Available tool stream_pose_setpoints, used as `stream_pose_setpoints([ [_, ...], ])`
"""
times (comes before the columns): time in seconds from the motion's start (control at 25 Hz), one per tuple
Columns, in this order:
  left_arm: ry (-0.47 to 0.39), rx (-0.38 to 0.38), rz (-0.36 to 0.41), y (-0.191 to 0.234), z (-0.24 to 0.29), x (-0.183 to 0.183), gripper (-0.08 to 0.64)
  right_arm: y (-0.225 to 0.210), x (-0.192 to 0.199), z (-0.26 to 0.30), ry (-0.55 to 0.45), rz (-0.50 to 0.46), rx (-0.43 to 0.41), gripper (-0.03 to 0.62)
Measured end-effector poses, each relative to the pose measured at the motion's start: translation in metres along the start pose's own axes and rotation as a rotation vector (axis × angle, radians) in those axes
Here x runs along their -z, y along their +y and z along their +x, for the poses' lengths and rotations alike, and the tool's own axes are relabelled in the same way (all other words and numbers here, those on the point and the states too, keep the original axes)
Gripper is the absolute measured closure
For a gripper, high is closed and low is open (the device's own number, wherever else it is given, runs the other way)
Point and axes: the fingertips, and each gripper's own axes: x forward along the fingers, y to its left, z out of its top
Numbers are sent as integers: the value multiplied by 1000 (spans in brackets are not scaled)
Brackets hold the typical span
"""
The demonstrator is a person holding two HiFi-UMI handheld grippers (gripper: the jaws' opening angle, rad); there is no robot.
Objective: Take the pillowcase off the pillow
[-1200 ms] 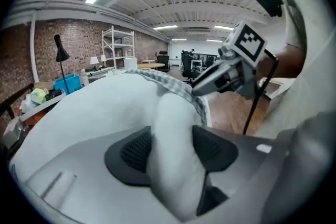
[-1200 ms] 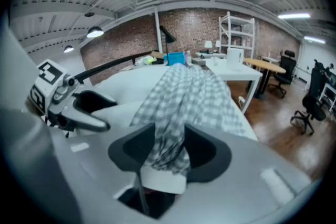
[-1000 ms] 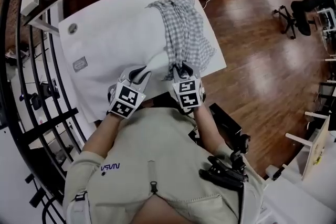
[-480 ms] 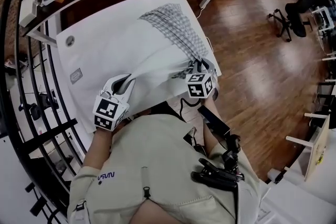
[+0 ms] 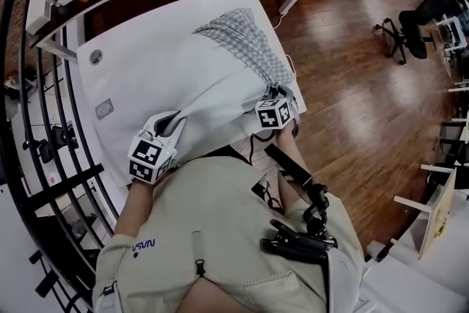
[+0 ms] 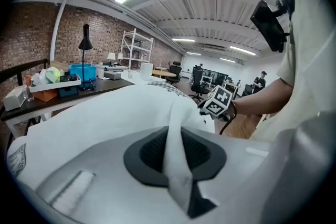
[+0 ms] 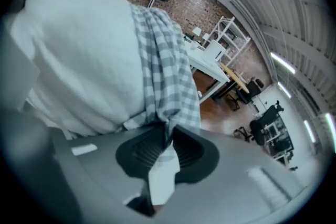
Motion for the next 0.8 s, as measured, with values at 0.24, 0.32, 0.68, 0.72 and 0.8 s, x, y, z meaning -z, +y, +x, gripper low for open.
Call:
stream_pose_setpoints([
  [0.24, -229, 174, 72, -48, -19, -80, 342, -17, -23, -77, -179, 244, -325, 422],
  [0.32, -335, 118, 53, -39, -21, -116, 339, -34, -55, -109, -305, 291, -388, 422],
  [0.68, -98, -290, 51, 93, 79, -94, 261, -31, -201, -102, -543, 141, -489, 422],
  [0.72, -24, -271, 61, 90, 92, -80, 273, -25, -214, -96, -550, 112, -505, 422],
  [0.8, 68, -227, 83, 77, 105, -59, 387, -11, -240, -81, -555, 59, -534, 422],
])
